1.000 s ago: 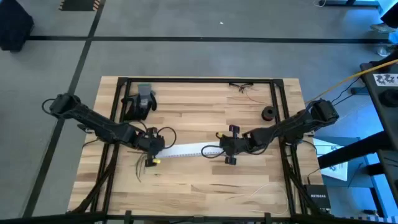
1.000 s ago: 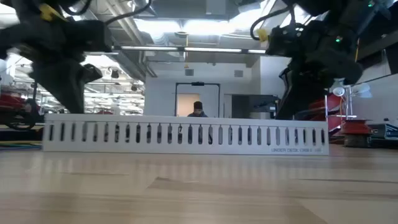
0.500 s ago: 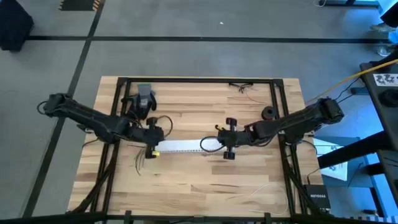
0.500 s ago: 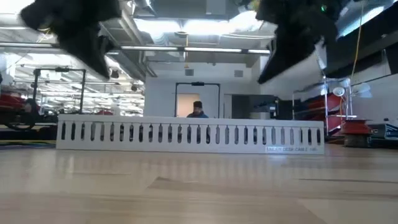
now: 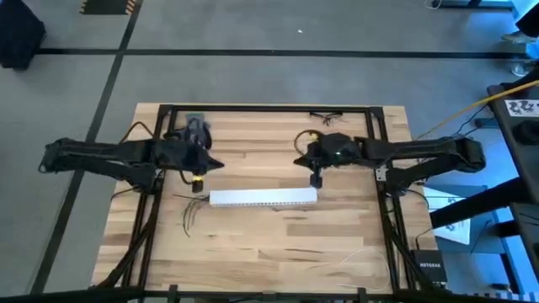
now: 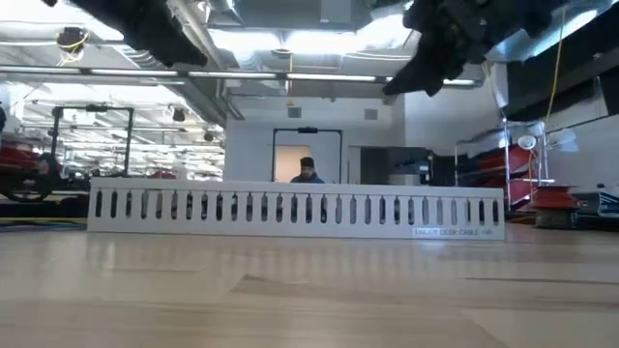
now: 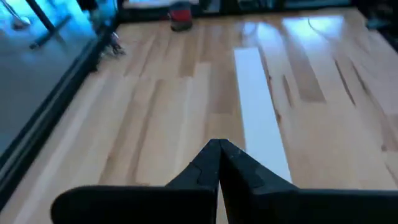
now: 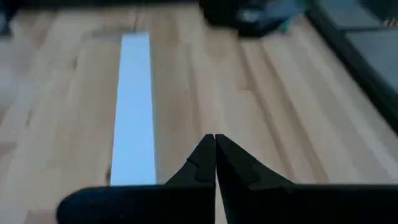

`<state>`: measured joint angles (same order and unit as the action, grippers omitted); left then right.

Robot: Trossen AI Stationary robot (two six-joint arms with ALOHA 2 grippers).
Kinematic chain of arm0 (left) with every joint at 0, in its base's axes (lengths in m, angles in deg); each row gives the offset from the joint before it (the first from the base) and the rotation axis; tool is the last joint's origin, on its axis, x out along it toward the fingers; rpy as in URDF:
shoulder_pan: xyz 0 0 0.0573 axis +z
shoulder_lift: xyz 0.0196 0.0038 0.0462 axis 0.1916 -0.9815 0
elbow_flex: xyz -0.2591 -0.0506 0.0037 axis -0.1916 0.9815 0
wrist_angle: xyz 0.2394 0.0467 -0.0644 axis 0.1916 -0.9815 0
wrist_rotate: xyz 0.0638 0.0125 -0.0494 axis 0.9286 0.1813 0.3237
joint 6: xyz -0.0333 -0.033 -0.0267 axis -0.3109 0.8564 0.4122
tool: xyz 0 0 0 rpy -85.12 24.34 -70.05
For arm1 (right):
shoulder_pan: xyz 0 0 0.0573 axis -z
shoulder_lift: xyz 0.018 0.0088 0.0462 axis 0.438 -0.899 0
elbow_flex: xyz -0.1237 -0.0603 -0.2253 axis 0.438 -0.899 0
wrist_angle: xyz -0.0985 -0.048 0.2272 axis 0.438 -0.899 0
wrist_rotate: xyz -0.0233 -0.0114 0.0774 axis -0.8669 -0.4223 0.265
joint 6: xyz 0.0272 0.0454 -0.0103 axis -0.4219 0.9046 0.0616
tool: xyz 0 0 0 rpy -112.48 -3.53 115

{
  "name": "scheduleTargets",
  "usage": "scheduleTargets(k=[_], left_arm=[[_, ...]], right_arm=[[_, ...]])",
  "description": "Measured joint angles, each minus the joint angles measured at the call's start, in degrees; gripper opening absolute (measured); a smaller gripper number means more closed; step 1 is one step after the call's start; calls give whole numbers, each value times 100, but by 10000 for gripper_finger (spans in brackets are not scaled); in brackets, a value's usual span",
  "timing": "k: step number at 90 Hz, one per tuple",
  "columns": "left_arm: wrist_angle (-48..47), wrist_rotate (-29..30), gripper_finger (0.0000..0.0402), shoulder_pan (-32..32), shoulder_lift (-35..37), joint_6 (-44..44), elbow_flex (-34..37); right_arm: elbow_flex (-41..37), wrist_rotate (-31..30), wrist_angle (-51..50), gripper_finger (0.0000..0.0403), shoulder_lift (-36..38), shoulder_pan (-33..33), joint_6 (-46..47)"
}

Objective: Ziptie cables
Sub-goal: Return to Home Position

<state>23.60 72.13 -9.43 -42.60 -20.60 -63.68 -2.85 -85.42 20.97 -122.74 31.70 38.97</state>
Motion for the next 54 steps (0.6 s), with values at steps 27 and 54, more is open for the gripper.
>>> scheduleTargets(k=[27, 54], left_arm=[[-210, 31, 1, 159, 657, 635, 298], [-109, 34, 1, 150, 610, 411, 298]], right_arm=[[-1029, -73, 188, 5, 1572, -7, 899], [-1066, -134, 228, 5, 1705, -7, 800]])
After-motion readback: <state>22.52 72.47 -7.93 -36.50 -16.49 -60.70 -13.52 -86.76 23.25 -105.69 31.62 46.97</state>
